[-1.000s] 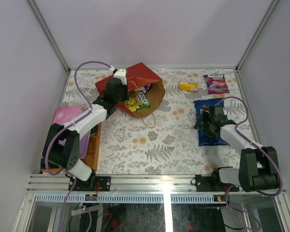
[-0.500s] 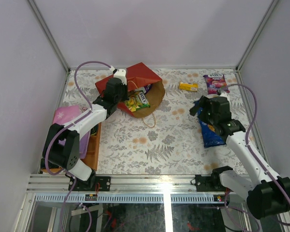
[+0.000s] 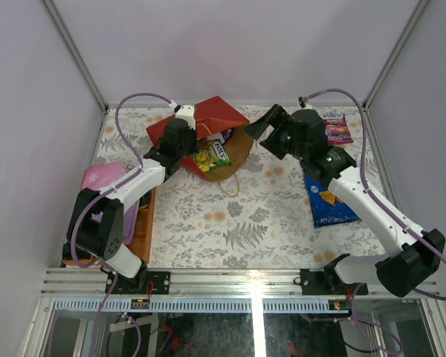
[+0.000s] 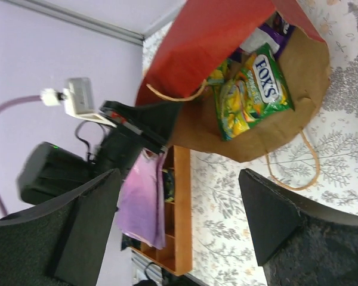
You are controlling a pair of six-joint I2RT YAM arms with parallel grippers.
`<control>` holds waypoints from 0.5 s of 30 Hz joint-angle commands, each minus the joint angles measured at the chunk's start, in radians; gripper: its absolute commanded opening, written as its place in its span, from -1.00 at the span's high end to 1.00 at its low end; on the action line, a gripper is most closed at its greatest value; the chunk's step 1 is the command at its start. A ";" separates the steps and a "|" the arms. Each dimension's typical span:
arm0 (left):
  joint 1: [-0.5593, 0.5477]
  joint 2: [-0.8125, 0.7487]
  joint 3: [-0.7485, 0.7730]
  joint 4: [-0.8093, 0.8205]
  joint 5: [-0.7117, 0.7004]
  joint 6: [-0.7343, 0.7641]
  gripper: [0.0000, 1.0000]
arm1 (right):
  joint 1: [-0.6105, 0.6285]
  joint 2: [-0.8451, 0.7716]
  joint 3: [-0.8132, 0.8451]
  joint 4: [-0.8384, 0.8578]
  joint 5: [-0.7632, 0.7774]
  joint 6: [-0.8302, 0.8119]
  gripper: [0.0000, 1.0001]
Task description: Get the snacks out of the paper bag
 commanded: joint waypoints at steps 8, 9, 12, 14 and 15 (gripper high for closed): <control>0.013 0.003 0.020 -0.015 -0.047 -0.004 1.00 | 0.001 0.098 0.090 0.023 -0.074 0.145 -0.84; 0.013 -0.001 0.020 -0.014 -0.046 -0.005 1.00 | 0.001 0.109 0.091 0.035 -0.092 0.151 -0.84; 0.014 -0.004 0.018 -0.012 -0.046 -0.002 1.00 | 0.013 0.124 0.097 0.059 -0.105 0.153 -0.84; 0.014 -0.003 0.018 -0.012 -0.051 0.000 1.00 | 0.024 0.136 0.103 0.066 -0.098 0.156 -0.84; 0.014 -0.004 0.018 -0.012 -0.054 0.000 1.00 | 0.031 0.146 0.116 0.054 -0.090 0.155 -0.84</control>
